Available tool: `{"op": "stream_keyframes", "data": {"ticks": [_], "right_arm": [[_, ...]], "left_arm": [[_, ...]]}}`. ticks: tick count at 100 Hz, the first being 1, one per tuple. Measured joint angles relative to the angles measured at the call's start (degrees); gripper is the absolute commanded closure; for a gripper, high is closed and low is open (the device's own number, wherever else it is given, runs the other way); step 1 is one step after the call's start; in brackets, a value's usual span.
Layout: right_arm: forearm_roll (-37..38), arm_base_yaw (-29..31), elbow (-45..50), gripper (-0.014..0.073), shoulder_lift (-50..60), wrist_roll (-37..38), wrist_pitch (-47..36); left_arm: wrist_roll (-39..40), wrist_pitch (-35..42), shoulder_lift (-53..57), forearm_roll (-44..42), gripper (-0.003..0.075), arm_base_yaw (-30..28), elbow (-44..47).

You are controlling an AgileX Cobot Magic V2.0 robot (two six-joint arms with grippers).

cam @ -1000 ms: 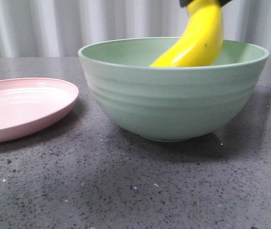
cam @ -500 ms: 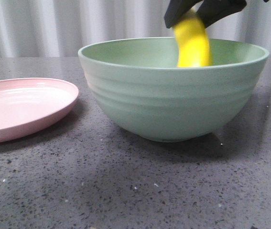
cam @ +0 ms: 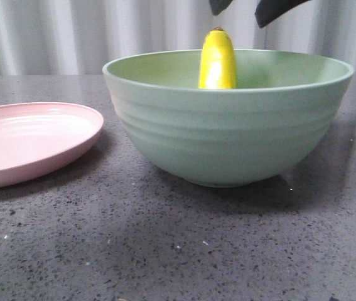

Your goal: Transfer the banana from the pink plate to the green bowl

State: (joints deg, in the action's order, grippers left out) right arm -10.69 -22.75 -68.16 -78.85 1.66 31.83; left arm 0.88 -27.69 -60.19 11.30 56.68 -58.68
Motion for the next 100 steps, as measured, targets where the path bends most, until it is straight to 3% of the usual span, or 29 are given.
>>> {"op": "stream_keyframes", "data": {"ticks": [14,26,51,100], "right_arm": [[0.76,0.00,-0.13,0.0668,2.56,0.00,3.82],[2.49,0.00,-0.13,0.0664,4.75,0.00,7.42],[5.21,0.00,2.57,0.0664,11.83,0.00,6.80],[7.84,0.00,29.16,0.0664,36.65,0.00,-17.58]], "left_arm": [[0.00,0.00,0.03,0.00,0.0601,0.00,0.00],[0.00,0.00,0.64,0.00,0.0743,0.00,0.00],[-0.02,1.29,4.04,0.00,0.0741,0.00,3.69],[-0.02,19.86,26.05,0.00,0.0741,0.00,28.23]]}}
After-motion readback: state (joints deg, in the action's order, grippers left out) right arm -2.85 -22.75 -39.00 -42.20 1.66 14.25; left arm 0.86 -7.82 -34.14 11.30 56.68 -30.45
